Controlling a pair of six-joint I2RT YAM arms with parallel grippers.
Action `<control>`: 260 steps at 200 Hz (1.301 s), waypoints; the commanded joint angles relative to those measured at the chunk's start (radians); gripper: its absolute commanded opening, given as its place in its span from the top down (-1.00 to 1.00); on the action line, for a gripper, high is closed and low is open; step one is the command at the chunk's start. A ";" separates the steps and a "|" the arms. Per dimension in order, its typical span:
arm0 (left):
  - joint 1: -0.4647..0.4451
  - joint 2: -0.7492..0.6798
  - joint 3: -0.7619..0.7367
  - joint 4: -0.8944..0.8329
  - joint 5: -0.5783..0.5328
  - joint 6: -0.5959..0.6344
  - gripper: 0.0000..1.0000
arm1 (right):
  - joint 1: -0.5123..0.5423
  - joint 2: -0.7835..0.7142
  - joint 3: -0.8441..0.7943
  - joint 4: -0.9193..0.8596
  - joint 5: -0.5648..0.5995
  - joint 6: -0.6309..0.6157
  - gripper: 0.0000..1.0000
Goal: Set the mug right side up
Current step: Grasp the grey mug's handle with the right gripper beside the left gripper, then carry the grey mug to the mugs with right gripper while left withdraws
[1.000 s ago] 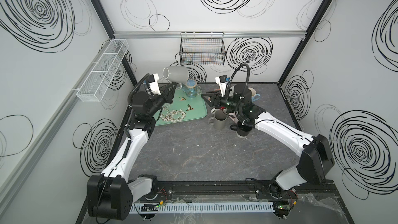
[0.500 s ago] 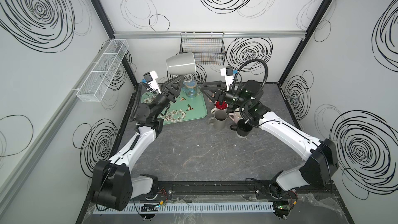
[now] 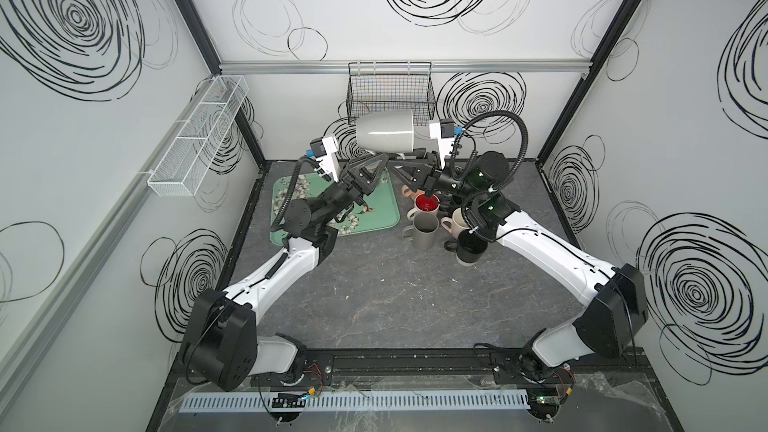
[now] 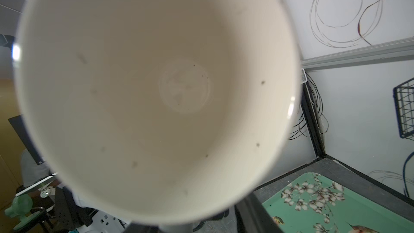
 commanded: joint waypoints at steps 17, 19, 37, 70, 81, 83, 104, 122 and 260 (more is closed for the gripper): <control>-0.017 -0.004 0.040 0.135 0.016 -0.003 1.00 | -0.009 -0.024 0.002 0.070 0.016 0.004 0.37; -0.017 -0.005 0.040 0.134 0.017 -0.003 1.00 | -0.011 -0.026 0.001 0.071 0.018 0.004 0.38; -0.018 -0.002 0.041 0.119 0.028 -0.004 1.00 | -0.012 -0.038 -0.012 0.078 0.022 -0.003 0.48; -0.020 -0.002 0.033 0.098 0.046 0.002 1.00 | -0.016 -0.058 -0.015 0.050 0.011 -0.069 1.00; -0.020 -0.004 0.030 0.081 0.053 0.014 1.00 | -0.018 -0.067 -0.013 0.015 0.012 -0.099 1.00; -0.019 -0.005 0.031 0.077 0.055 0.018 1.00 | -0.020 -0.069 -0.012 0.010 0.014 -0.105 1.00; -0.020 -0.019 0.024 0.022 0.069 0.059 0.72 | -0.033 -0.087 -0.015 -0.035 0.004 -0.164 1.00; -0.019 -0.032 0.014 -0.013 0.074 0.092 0.51 | -0.055 -0.100 -0.008 -0.066 -0.030 -0.207 1.00; 0.057 -0.002 0.003 -0.158 0.187 0.162 0.09 | -0.498 -0.157 0.194 -0.873 -0.289 -0.880 1.00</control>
